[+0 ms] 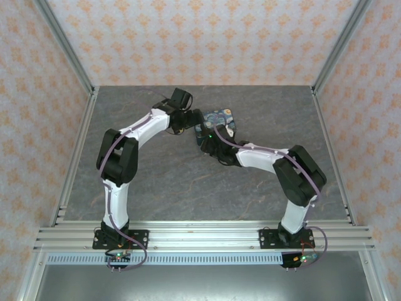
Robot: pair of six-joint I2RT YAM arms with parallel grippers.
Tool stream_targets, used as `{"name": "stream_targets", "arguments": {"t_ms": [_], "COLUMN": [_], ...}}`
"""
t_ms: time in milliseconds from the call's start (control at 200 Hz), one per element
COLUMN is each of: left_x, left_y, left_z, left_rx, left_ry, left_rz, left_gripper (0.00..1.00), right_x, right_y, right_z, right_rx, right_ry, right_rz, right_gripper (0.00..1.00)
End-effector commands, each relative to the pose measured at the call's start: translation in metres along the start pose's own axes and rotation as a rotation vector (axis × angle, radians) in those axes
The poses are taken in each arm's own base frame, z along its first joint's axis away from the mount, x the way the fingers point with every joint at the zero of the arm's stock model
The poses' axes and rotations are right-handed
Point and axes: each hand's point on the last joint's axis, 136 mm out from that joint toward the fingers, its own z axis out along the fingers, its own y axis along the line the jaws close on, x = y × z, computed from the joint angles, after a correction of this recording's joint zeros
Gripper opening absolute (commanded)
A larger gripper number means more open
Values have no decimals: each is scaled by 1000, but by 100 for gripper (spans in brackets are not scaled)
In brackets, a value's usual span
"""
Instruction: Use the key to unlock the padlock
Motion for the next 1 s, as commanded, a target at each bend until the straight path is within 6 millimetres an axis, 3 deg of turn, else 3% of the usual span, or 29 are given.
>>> {"name": "stream_targets", "arguments": {"t_ms": [0,270,530,545,596,996], "left_x": [-12,-16,-14,-18,-18,-15], "left_y": [9,16,20,15,14,15], "left_z": [-23,-34,-29,-39,-41,-45], "left_rx": [-7,19,32,50,56,67], "left_ry": [-49,-72,-64,-82,-84,-86], "left_rz": [-37,-71,-93,-92,-91,-94], "left_gripper": [87,87,87,87,87,87], "right_x": [8,12,11,12,13,21], "right_y": [-25,-24,-20,-20,-18,-14], "right_z": [3,18,30,30,32,35], "right_rx": [189,277,317,318,313,261], "right_ry": [6,29,43,46,48,77], "right_rz": [-29,-72,-112,-115,-120,-134], "right_gripper": [55,49,41,41,40,11]}}
